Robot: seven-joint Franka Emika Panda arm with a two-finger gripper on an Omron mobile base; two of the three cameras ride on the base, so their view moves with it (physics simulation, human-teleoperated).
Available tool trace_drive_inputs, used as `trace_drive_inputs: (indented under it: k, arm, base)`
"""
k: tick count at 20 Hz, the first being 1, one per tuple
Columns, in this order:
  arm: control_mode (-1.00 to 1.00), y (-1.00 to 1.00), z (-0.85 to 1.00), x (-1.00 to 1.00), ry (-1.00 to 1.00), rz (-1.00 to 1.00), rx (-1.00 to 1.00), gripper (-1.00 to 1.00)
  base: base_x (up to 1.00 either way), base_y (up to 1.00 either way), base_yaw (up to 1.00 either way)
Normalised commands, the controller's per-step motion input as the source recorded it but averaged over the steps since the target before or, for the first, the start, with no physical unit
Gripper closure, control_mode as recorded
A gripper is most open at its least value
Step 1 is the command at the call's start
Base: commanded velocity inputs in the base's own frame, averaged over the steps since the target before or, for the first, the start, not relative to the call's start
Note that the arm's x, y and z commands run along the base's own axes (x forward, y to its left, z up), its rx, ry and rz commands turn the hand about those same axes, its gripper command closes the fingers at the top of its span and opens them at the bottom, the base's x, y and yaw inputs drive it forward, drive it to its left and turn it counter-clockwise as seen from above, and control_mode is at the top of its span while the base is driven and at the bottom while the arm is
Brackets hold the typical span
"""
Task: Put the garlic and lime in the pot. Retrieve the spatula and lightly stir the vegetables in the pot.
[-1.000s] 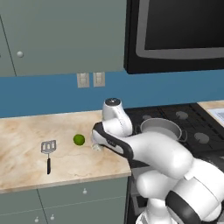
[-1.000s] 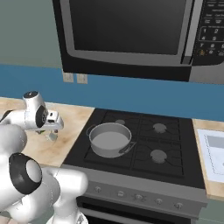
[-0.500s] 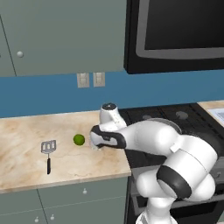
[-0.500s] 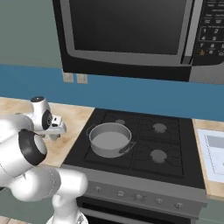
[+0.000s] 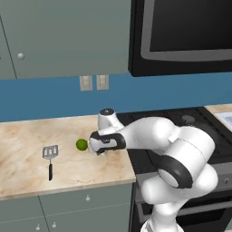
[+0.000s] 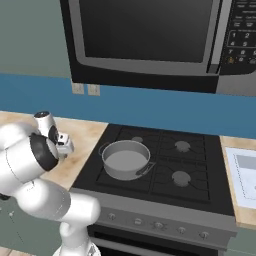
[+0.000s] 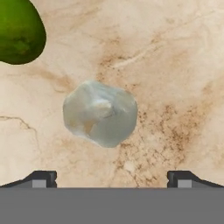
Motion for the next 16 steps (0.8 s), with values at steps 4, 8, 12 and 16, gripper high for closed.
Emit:
trace_drive_inputs:
  k: [4,8,12,16]
  arm:
    - [-1.00,0.05,-0.12,0.02,0.00,0.00,0.00,-1.00]
    - [-1.00,0.07,-0.26,0.09,0.01,0.00,0.00,-1.00]
    - [-1.00,0.05,-0.23,0.17,0.00,0.00,0.00,-1.00]
    - [-1.00,0.04,-0.22,0.19,0.00,0.00,0.00,-1.00]
  base:
    - [0.00,0.00,0.00]
    - [0.00,0.00,0.00]
    - [0.00,0.00,0.00]
    - [0.00,0.00,0.00]
